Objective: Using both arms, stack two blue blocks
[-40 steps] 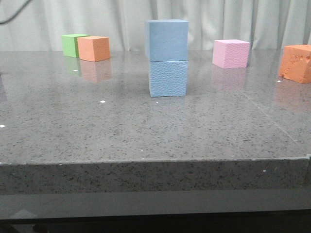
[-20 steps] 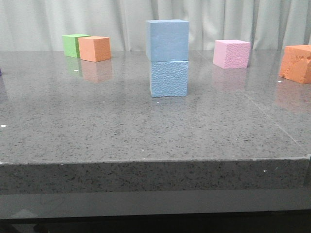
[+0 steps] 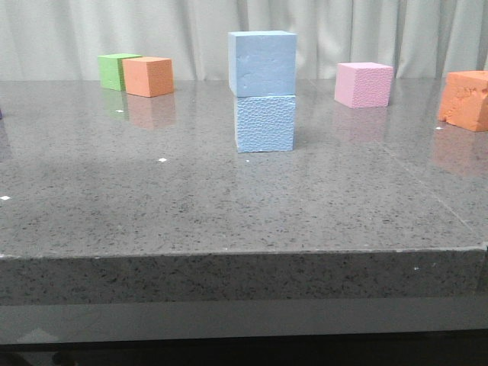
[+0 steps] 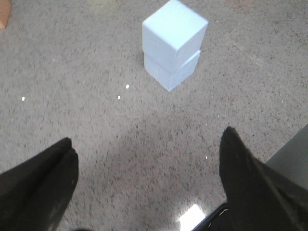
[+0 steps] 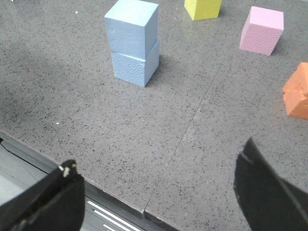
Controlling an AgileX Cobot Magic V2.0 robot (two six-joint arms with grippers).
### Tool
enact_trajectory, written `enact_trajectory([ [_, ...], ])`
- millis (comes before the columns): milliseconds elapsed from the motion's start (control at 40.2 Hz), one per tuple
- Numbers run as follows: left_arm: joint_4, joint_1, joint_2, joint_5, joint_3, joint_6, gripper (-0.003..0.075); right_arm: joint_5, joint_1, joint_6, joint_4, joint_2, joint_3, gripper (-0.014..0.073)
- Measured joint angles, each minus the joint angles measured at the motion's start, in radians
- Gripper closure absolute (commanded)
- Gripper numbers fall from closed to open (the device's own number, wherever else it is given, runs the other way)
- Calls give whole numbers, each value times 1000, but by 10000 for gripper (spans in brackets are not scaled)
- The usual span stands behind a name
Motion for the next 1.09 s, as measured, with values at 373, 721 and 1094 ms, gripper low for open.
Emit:
enact_trajectory([
  [373, 6, 6, -340, -236, 455, -61, 135, 0, 0, 0, -43, 0, 0, -41],
  [721, 12, 6, -411, -315, 547, -69, 453, 0, 0, 0, -50, 0, 0, 209],
  [1094, 14, 6, -411, -325, 547, -31, 741, 0, 0, 0, -50, 0, 0, 657],
])
